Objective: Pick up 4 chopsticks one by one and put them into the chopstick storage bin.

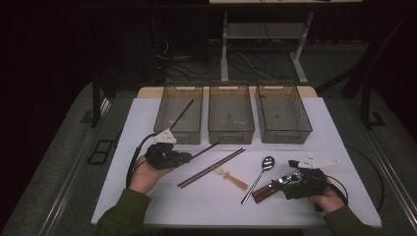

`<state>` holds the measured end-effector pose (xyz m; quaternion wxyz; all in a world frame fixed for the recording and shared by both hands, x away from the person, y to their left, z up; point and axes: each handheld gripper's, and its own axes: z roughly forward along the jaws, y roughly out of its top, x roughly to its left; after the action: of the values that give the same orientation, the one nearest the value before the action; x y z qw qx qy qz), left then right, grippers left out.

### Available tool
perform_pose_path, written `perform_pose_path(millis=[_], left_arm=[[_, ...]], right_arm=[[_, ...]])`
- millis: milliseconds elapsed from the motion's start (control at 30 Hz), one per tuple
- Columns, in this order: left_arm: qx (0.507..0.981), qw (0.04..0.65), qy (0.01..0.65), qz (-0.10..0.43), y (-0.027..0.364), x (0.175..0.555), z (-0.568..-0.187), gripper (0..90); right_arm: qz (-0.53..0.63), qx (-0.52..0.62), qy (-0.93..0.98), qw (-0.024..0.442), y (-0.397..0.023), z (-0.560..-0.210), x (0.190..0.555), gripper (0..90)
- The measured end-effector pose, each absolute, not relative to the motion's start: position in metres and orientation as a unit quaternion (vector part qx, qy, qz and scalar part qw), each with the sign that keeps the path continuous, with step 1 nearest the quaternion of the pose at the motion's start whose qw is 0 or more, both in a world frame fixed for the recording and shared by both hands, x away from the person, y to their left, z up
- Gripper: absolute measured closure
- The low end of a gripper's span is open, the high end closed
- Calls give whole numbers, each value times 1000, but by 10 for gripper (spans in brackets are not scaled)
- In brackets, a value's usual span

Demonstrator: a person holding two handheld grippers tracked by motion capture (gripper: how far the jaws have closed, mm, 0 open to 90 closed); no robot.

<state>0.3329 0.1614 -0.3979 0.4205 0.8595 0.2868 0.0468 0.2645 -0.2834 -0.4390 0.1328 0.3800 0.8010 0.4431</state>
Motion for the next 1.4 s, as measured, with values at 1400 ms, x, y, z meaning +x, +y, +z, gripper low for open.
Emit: perform_pose_path(millis=[1400], left_arm=[[811,441,370,104,218,370,-372,854]], right_arm=[[442,382,801,134,-283,-440,265,8]])
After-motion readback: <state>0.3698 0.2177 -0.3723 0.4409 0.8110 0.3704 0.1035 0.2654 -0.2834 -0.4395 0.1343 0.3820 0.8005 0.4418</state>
